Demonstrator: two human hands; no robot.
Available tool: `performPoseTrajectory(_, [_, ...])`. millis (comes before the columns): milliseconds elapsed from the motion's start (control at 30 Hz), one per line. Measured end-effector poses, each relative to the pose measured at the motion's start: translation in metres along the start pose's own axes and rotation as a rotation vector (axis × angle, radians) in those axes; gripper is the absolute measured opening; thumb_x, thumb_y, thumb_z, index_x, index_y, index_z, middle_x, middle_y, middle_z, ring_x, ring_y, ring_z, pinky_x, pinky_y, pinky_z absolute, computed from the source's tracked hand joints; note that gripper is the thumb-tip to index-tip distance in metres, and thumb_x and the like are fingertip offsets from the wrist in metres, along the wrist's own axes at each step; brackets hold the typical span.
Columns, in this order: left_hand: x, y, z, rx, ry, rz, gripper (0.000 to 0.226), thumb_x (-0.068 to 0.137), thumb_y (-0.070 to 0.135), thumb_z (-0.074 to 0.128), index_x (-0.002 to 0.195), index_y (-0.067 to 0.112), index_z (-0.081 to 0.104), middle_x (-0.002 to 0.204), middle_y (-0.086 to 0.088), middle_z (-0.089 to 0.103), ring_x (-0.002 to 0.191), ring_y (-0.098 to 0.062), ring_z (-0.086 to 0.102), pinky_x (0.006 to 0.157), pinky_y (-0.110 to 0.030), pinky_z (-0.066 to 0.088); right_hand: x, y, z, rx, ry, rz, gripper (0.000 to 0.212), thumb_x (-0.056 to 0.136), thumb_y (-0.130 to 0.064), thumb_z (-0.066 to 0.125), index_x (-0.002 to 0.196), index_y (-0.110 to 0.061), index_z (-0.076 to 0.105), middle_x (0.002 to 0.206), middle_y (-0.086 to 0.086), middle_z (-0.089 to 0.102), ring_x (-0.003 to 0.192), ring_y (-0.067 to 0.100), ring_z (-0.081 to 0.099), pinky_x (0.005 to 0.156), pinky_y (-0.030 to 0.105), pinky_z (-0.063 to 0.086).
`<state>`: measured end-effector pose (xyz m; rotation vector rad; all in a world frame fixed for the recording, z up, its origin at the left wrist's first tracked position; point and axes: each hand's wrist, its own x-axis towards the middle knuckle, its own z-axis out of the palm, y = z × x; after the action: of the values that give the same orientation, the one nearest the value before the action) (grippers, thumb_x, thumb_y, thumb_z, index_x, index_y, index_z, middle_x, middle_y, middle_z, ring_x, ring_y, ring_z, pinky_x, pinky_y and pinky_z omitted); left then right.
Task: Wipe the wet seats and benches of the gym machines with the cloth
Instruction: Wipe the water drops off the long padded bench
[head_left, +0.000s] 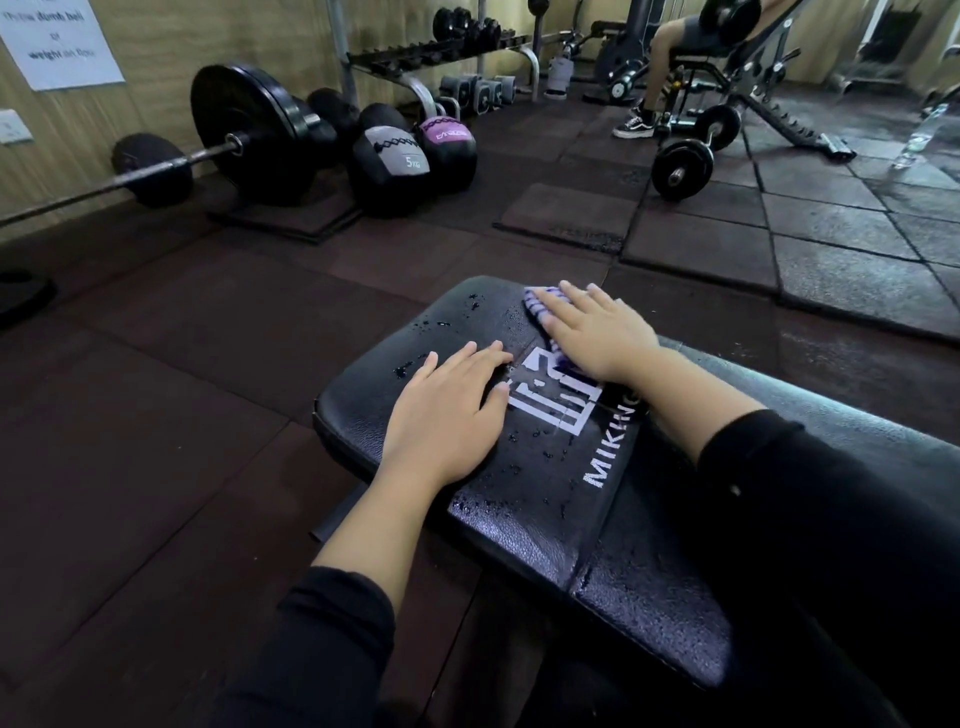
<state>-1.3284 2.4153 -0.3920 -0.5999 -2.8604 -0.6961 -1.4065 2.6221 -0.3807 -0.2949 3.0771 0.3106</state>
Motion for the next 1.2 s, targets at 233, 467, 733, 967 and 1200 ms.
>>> performPoseTrajectory(233, [0.000,0.000,0.000,-0.018,0.015,-0.006,0.040,0.102,0.030,0.035,0.141,0.031,0.042,0.153,0.018,0.032,0.144,-0.001,0.019,0.119,-0.029,0.006,-0.082,-0.022,-0.001,0.162,0.037,0.107,0.056,0.097,-0.048,0.007,0.151,-0.033,0.000,0.160,0.002,0.000,0.147,0.023,-0.001,0.119,0.041,0.001])
performPoseTrajectory(467, [-0.005,0.004,-0.008,-0.204,0.060,-0.073,0.034,0.101,0.025,0.038,0.130,0.027,0.056,0.143,0.017,0.047,0.140,-0.005,0.027,0.117,-0.025,0.010,-0.123,-0.060,-0.021,0.186,0.021,0.006,0.053,0.097,-0.045,0.009,0.150,-0.039,0.004,0.159,-0.003,0.009,0.141,0.023,0.014,0.112,0.038,0.014])
performPoseTrajectory(733, [-0.030,-0.034,-0.027,-0.084,0.132,-0.026,0.033,0.099,0.029,0.046,0.130,0.031,0.056,0.142,0.013,0.050,0.140,-0.006,0.032,0.119,-0.036,0.007,-0.125,-0.065,-0.014,0.251,0.047,0.013,0.050,0.099,-0.048,0.016,0.148,-0.045,0.005,0.160,-0.007,0.003,0.146,0.018,-0.009,0.118,0.039,-0.004])
performPoseTrajectory(967, [-0.038,-0.065,-0.023,0.046,0.100,-0.120,0.041,0.103,0.036,0.033,0.144,0.036,0.040,0.156,0.011,0.028,0.146,-0.009,0.015,0.119,-0.036,0.003,-0.114,-0.071,-0.015,0.260,0.025,0.021,0.051,0.099,-0.047,0.016,0.148,-0.046,0.000,0.160,-0.007,0.001,0.147,0.021,-0.002,0.119,0.042,0.002])
performPoseTrajectory(1200, [-0.036,-0.075,-0.024,-0.028,0.102,-0.076,0.041,0.104,0.025,0.031,0.142,0.033,0.044,0.155,0.010,0.032,0.145,-0.009,0.019,0.118,-0.033,0.006,-0.143,-0.125,-0.022,0.144,0.097,-0.355,0.059,0.088,-0.054,0.002,0.147,-0.047,0.005,0.159,-0.006,0.008,0.147,0.023,0.007,0.118,0.042,0.008])
